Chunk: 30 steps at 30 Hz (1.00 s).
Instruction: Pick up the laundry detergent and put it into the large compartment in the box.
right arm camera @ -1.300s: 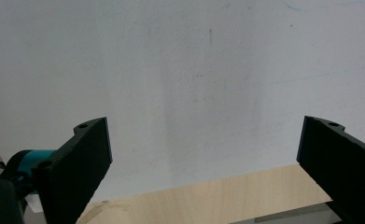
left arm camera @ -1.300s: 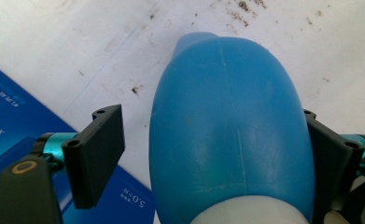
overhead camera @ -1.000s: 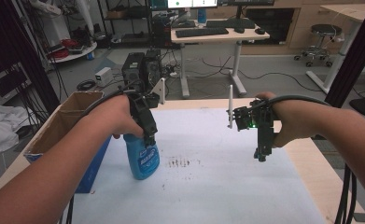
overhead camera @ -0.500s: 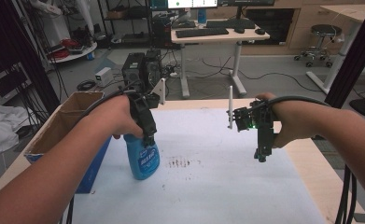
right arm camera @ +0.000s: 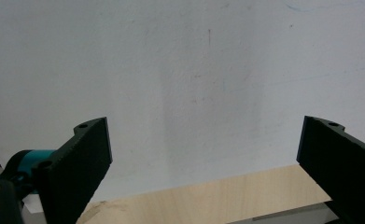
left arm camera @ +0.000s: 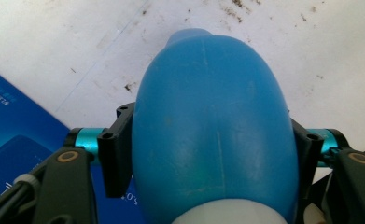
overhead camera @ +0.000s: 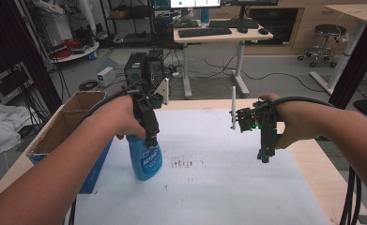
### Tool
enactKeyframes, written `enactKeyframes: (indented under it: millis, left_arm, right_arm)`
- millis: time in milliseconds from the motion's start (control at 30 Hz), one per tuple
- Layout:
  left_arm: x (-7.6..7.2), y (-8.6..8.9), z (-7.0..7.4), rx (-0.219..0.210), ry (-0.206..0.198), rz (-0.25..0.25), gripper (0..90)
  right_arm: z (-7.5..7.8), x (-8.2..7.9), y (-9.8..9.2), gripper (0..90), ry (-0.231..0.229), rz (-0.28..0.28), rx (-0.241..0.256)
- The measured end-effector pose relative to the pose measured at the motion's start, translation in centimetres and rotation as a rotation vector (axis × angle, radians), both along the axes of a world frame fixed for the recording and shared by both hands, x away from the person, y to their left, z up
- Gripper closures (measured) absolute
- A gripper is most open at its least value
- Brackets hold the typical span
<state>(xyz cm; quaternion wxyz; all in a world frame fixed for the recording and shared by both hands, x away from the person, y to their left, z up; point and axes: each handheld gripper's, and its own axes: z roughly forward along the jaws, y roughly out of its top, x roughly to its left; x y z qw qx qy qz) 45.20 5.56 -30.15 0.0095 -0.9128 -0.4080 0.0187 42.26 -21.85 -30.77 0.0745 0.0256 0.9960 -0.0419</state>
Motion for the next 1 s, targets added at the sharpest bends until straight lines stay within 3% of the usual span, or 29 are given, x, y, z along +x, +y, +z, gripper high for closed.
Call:
enactKeyframes:
  millis: [100, 367, 600, 867, 1000]
  left_arm:
    - [0.0, -0.1, 0.0, 0.001, 0.012, -0.008, 36.3]
    - [-0.1, -0.2, 0.0, 0.014, 0.005, -0.005, 37.5]
    - [-0.5, -0.5, 0.4, 0.035, -0.006, -0.032, 37.7]
    - [-0.8, 0.2, 3.3, 0.032, -0.009, -0.038, 37.7]
    - [-1.1, 0.9, 5.9, 0.024, -0.009, -0.04, 37.7]
  right_arm:
    - [-0.1, 0.0, 0.0, 2.2, 0.001, -0.001, 0.003]
    - [-0.1, -0.1, 0.1, 2.2, 0.004, -0.013, 0.006]
    - [-0.1, -0.1, 0.2, 2.2, 0.008, -0.012, 0.008]
    - [-0.1, -0.2, 0.1, 2.2, 0.008, -0.01, 0.009]
    - [0.0, -0.2, 0.0, 2.2, 0.007, -0.012, 0.01]
